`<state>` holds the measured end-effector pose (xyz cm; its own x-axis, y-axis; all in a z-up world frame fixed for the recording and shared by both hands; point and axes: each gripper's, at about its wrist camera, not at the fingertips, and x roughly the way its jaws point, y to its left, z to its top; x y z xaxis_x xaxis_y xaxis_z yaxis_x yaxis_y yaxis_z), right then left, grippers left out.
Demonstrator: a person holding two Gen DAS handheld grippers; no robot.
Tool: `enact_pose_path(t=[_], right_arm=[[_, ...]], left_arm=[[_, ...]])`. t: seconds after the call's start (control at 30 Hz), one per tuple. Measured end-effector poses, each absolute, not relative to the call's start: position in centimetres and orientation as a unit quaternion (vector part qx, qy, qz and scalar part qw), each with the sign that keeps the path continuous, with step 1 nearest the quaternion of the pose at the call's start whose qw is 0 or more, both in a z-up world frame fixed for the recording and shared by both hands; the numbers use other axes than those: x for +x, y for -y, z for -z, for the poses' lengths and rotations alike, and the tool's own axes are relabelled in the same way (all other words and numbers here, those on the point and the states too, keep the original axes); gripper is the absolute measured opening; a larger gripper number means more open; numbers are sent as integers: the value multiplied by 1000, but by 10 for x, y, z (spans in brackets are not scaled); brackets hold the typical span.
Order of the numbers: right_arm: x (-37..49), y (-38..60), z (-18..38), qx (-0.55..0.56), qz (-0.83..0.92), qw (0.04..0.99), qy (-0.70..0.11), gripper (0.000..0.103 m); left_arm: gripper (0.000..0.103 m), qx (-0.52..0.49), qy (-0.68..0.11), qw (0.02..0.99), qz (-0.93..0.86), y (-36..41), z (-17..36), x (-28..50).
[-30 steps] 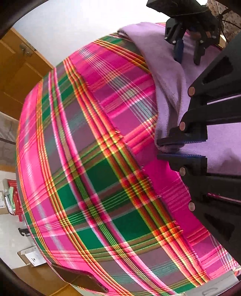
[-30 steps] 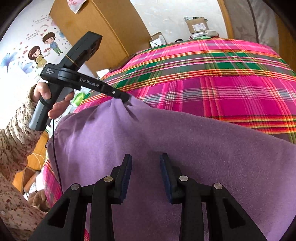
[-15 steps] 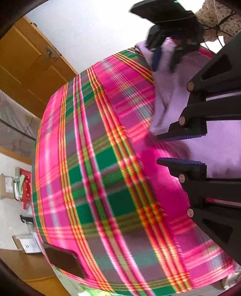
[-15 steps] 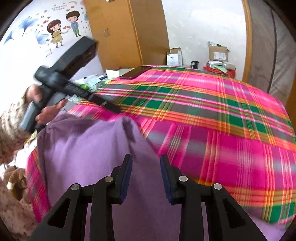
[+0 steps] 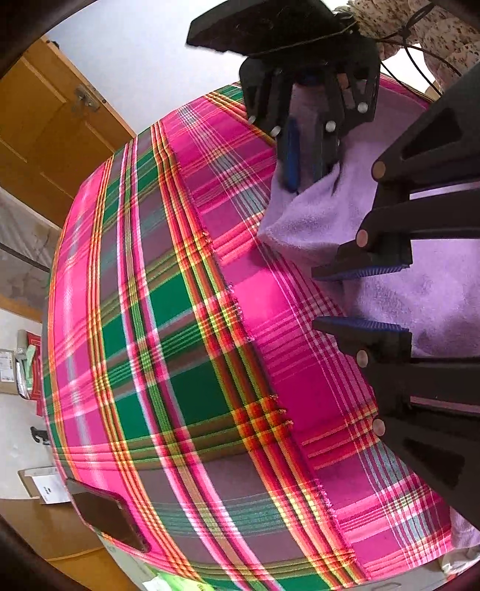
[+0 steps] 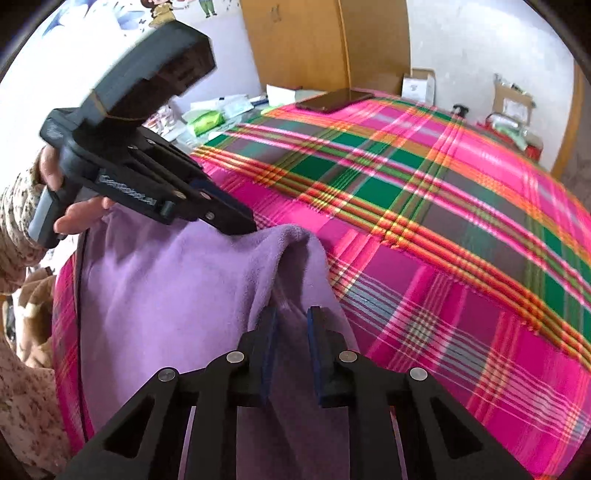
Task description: Fold clothes
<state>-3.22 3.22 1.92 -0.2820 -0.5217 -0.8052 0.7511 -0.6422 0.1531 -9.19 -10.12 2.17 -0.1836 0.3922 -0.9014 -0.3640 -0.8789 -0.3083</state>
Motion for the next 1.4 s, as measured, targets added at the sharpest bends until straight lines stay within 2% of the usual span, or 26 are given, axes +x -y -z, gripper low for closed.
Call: enact_pose_path(t=[0.03, 0.13, 0.27, 0.3, 0.33, 0.43, 0.6, 0.77, 0.87, 1.1, 1.23, 1.3, 1.33, 1.4], right_arm=[[-34, -31, -17, 446, 789, 401, -134, 26], [-37, -26, -16, 445, 787, 405, -134, 28], [-31, -18, -17, 438, 787, 407, -154, 27], [-30, -17, -17, 437, 784, 410, -161, 20], [-31, -17, -17, 441, 782, 411, -157, 9], [-33, -19, -18, 441, 788, 404, -144, 5], [-46, -32, -27, 434, 818, 369, -85, 4], [-51, -31, -16, 457, 810, 360, -74, 5], [-58, -36, -15, 466, 809, 355, -44, 5], [-59, -37, -14, 473, 806, 355, -30, 7], [-58, -50, -22, 468, 816, 340, -5, 7], [-55, -68, -29, 460, 824, 331, 20, 9], [-54, -79, -32, 455, 829, 325, 28, 12], [-50, -104, -36, 449, 836, 314, 38, 18]], left_arm=[[21, -587, 14, 249, -770, 102, -23, -91], [25, -586, 16, 246, -772, 104, -23, -89], [25, -592, 11, 249, -766, 100, -17, -91], [25, -592, 14, 250, -766, 100, -17, -91], [25, -591, 18, 252, -766, 100, -18, -91], [25, -586, 33, 246, -771, 105, -20, -95], [25, -580, 49, 236, -778, 114, -24, -98], [25, -567, 55, 254, -781, 111, -31, -93], [25, -564, 41, 269, -780, 101, -31, -91], [25, -575, -11, 285, -767, 74, -18, -94], [25, -573, -8, 290, -767, 68, -19, -96], [17, -574, -6, 288, -767, 67, -17, -97], [8, -572, -3, 287, -769, 68, -17, -97], [6, -566, 11, 285, -774, 73, -20, -98]])
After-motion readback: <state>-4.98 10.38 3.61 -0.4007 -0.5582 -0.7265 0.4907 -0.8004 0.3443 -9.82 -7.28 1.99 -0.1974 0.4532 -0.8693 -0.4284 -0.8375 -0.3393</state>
